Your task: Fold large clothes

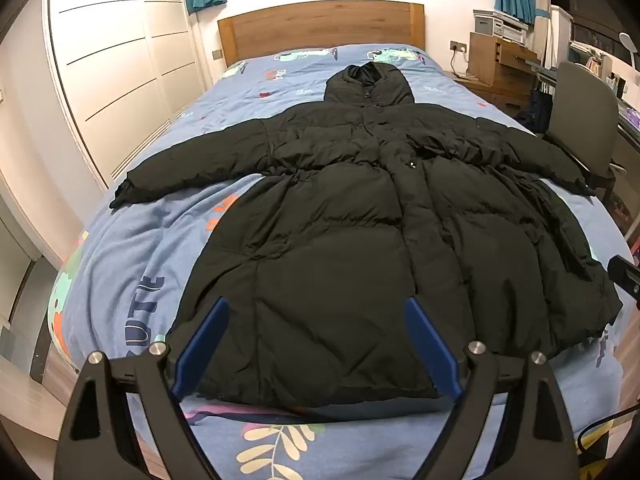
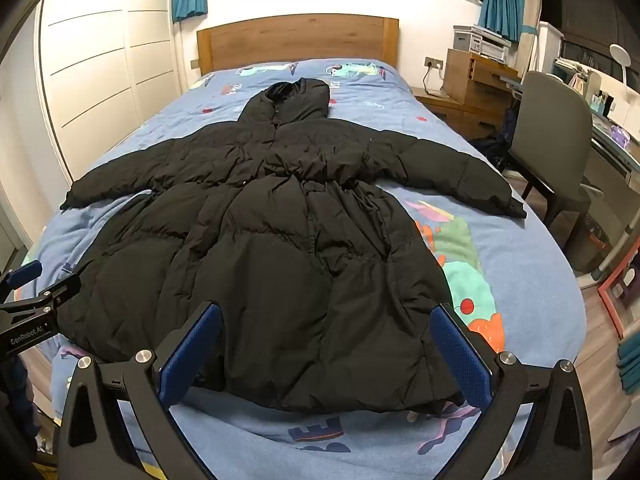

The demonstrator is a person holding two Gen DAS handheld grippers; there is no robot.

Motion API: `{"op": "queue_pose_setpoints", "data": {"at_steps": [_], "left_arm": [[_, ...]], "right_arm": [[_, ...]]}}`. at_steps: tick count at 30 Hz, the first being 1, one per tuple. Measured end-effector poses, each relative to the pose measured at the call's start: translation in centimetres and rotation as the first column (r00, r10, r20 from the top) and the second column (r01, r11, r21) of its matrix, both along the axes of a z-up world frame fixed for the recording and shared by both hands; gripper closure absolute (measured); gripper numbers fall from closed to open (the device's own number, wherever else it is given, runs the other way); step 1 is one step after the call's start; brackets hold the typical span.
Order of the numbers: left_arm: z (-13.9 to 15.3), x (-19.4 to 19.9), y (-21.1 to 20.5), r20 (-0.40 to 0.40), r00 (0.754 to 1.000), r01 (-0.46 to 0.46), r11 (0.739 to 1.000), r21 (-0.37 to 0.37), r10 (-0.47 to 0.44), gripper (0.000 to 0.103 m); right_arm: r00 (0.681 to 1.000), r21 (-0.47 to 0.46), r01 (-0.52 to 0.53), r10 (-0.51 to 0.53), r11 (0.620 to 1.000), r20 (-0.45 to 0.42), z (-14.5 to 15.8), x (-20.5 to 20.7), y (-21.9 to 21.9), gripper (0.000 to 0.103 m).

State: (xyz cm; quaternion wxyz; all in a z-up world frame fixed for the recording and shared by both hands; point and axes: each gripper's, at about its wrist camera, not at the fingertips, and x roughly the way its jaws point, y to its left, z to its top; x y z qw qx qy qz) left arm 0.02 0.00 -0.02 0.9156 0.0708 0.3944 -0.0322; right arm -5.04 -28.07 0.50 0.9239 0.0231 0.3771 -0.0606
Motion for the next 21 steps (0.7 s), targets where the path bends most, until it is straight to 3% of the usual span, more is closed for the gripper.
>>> {"op": "queue_pose_setpoints", "data": {"at_steps": [16, 21], "left_arm": [[-0.5, 0.4, 0.6, -0.011, 1.0, 0.001, 1.0, -0.01, -0.001, 0.014], [-0.4, 0.2, -0.3, -0.01, 1.0, 0.013, 1.0, 0.018, -0.013, 0.014]], "right_arm": [[1.0, -0.006, 0.003, -0.003, 1.0, 0.001, -0.3, 0.3, -0.3, 0.001], [1.0, -0.008, -0.003, 0.003, 1.0, -0.001, -0.2, 0.3, -0.2, 0.001]]}}
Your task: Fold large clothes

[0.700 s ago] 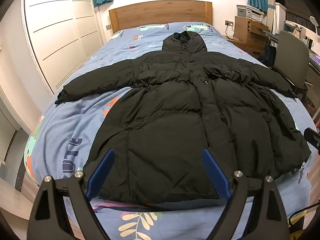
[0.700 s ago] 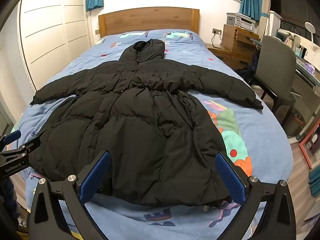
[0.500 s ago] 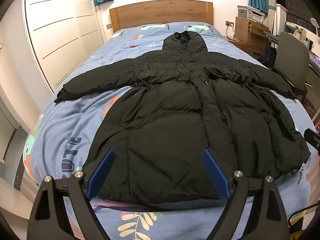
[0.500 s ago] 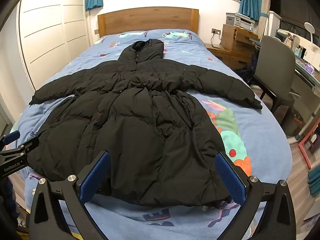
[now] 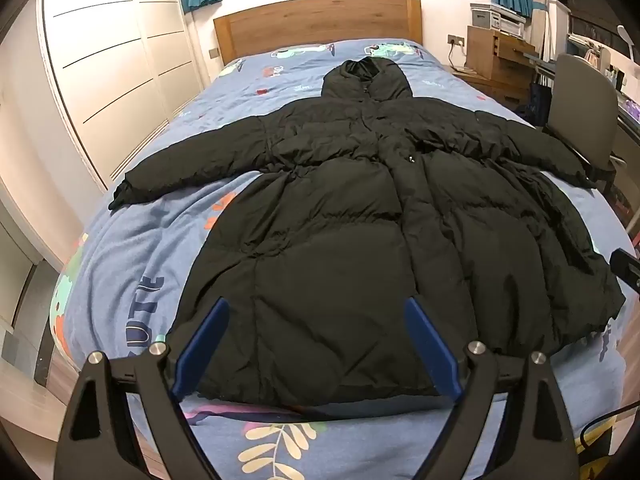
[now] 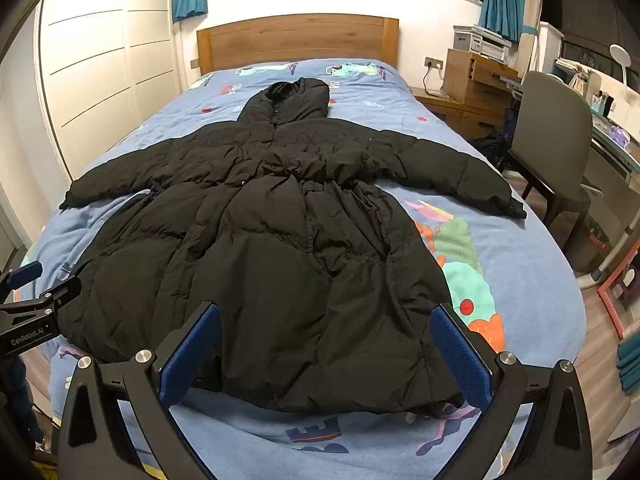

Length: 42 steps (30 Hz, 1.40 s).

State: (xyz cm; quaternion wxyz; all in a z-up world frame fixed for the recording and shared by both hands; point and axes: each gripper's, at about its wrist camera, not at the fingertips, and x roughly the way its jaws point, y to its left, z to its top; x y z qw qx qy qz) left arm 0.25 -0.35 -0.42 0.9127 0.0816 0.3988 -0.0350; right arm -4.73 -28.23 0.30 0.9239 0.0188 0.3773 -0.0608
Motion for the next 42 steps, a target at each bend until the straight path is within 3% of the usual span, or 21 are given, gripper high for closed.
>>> {"op": "queue_pose_setpoints", "data": {"at_steps": [25, 42], "left_arm": [[0.3, 0.1, -0.5, -0.012, 0.997, 0.071, 0.997, 0.006, -0.071, 0.014], [1.2, 0.9, -0.4, -0.014, 0.992, 0.123, 0.991, -0.042, -0.124, 0.014]], "right_arm": [[0.999, -0.007, 0.031, -0.031, 0.999, -0.009, -0.2, 0.3, -0.6, 0.001], [0.999, -0.031, 0.041, -0.042, 0.999, -0.004, 1.2, 0.8, -0.5, 0.001]]}}
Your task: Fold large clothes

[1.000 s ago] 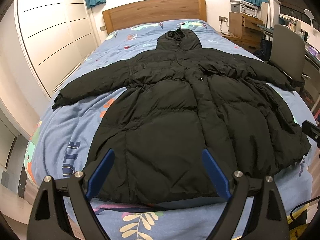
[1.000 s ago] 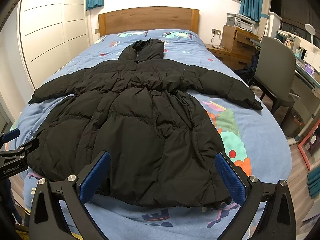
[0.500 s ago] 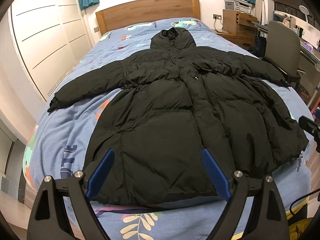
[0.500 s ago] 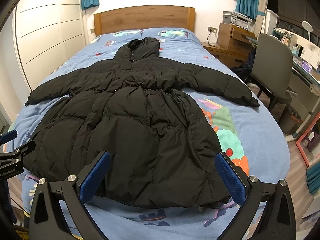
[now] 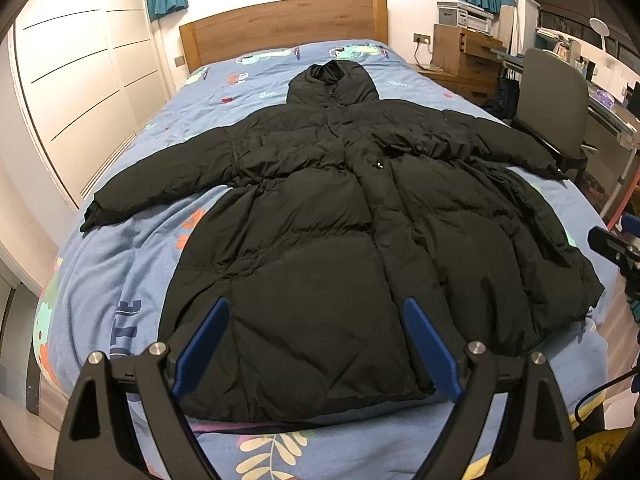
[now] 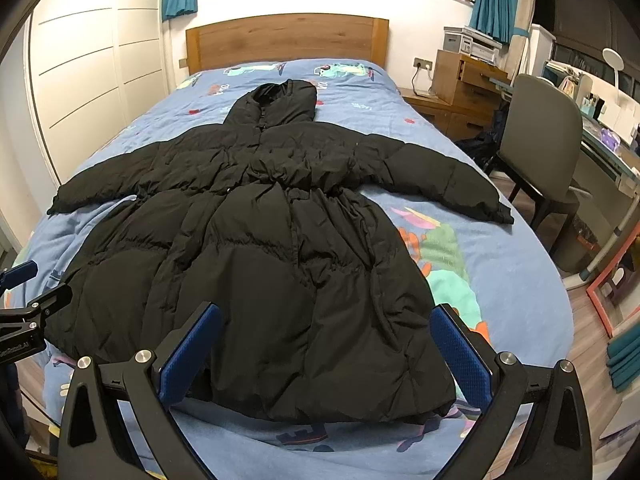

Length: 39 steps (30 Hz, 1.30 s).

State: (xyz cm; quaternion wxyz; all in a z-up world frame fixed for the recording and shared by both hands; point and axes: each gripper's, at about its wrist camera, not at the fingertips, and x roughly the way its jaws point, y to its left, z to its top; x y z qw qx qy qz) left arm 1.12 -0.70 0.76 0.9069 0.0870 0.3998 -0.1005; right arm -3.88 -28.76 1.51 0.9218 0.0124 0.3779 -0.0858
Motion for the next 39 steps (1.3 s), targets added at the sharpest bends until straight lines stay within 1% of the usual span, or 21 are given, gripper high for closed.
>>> {"op": "queue_pose_setpoints", "data": {"at_steps": [4, 9, 12, 14, 16, 19, 24, 28, 33, 39], "left_arm": [[0.1, 0.5, 0.1, -0.009, 1.0, -0.003, 1.0, 0.0, 0.003, 0.014], [0.3, 1.0, 0.4, 0.004, 1.0, -0.007, 1.0, -0.017, 0.007, 0.014], [0.6, 1.1, 0.8, 0.002, 1.0, -0.002, 0.999, -0.052, 0.002, 0.014], [0.6, 1.2, 0.8, 0.001, 1.0, -0.001, 0.999, -0.047, 0.001, 0.014], [0.6, 1.5, 0.8, -0.012, 1.0, 0.005, 0.999, -0.051, -0.005, 0.014], [0.3, 1.9, 0.6, -0.034, 0.999, 0.017, 0.999, -0.034, -0.018, 0.014], [-0.5, 2.4, 0.4, -0.066, 0.997, 0.031, 0.999, -0.038, -0.034, 0.014], [-1.0, 2.8, 0.4, -0.093, 0.995, 0.039, 0.997, -0.06, -0.044, 0.014], [-1.5, 3.4, 0.4, -0.111, 0.993, 0.036, 0.997, -0.063, -0.042, 0.014], [-1.8, 4.0, 0.8, -0.125, 0.991, 0.035, 0.996, -0.084, -0.045, 0.014]], "right_arm": [[1.0, -0.008, 0.008, -0.008, 1.0, -0.003, 0.4, 0.3, -0.2, 0.001], [1.0, -0.007, 0.012, -0.012, 1.0, -0.015, 0.4, 0.7, -0.3, 0.001], [1.0, -0.005, 0.012, -0.012, 1.0, -0.019, 0.2, 1.1, -0.4, 0.001], [1.0, -0.003, 0.012, -0.012, 1.0, -0.022, 0.1, 1.4, -0.4, 0.001], [1.0, -0.002, 0.01, -0.01, 1.0, -0.026, 0.0, 1.6, -0.4, 0.001], [0.999, -0.002, 0.008, -0.008, 1.0, -0.033, -0.3, 2.1, -0.4, 0.001], [0.999, -0.013, 0.004, -0.004, 1.0, -0.055, -1.0, 2.6, -0.2, 0.001], [0.998, -0.007, 0.002, -0.003, 1.0, -0.069, -1.6, 3.1, -0.2, 0.001], [0.997, -0.004, -0.002, 0.002, 1.0, -0.074, -1.9, 3.7, -0.2, 0.001], [0.996, -0.003, -0.014, 0.014, 1.0, -0.083, -2.1, 4.7, 0.2, 0.001]]}}
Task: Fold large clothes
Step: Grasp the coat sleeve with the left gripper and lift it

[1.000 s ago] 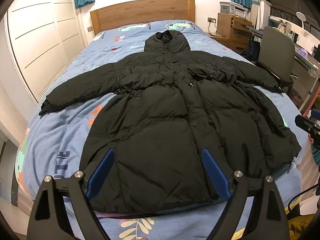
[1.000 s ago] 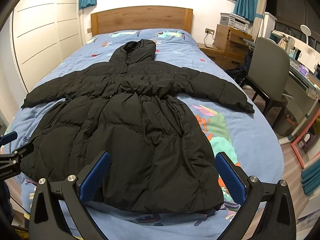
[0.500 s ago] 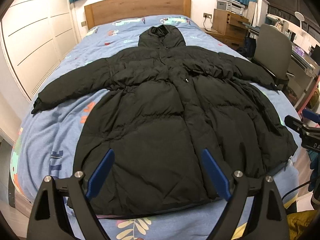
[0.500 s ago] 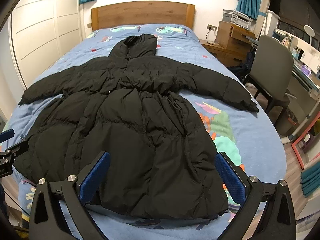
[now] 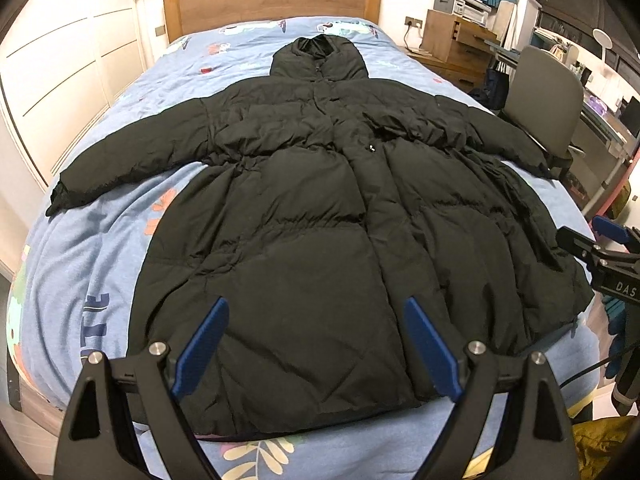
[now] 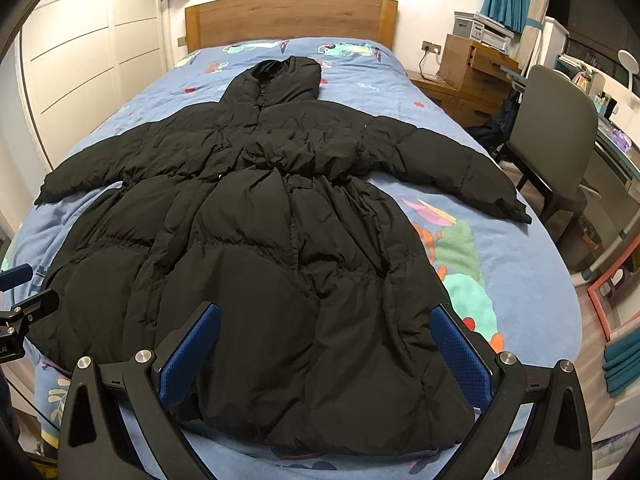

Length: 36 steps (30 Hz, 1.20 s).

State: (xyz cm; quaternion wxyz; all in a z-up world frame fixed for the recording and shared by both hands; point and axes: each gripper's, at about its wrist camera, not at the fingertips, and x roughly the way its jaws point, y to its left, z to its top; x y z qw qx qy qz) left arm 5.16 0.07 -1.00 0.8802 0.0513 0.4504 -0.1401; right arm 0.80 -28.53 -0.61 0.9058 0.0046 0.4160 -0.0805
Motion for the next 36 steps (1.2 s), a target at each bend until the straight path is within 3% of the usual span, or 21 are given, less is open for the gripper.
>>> {"op": "queue_pose_setpoints", "data": {"at_steps": [10, 14, 18, 22, 28, 36], "left_arm": [[0.3, 1.4, 1.1, -0.03, 0.999, -0.025, 1.0, -0.018, 0.024, 0.014], [1.2, 3.5, 3.4, -0.058, 0.997, -0.064, 0.995, -0.083, 0.059, 0.014], [2.1, 7.1, 7.8, -0.083, 0.986, -0.158, 0.975, -0.158, 0.146, 0.014], [2.3, 11.1, 13.3, -0.096, 0.963, -0.267, 0.939, -0.217, 0.252, 0.014], [-0.2, 17.6, 23.7, -0.138, 0.881, -0.473, 0.822, -0.317, 0.453, 0.014], [-5.9, 23.7, 35.9, -0.256, 0.707, -0.692, 0.57, -0.443, 0.659, 0.014]], "right_arm": [[0.999, -0.005, 0.014, -0.014, 1.0, 0.035, 1.4, 1.4, -0.9, 0.001], [0.998, -0.003, 0.034, -0.033, 0.999, 0.062, 2.6, 2.7, -1.8, 0.001], [0.996, -0.006, 0.04, -0.039, 0.999, 0.077, 3.4, 4.7, -2.3, 0.001], [0.996, -0.007, 0.038, -0.037, 0.999, 0.085, 3.7, 6.7, -2.5, 0.001], [0.997, -0.011, 0.046, -0.045, 0.999, 0.069, 3.2, 9.8, -2.4, 0.001], [0.998, -0.022, 0.061, -0.06, 0.998, 0.036, 1.6, 12.4, -2.5, 0.001]]}}
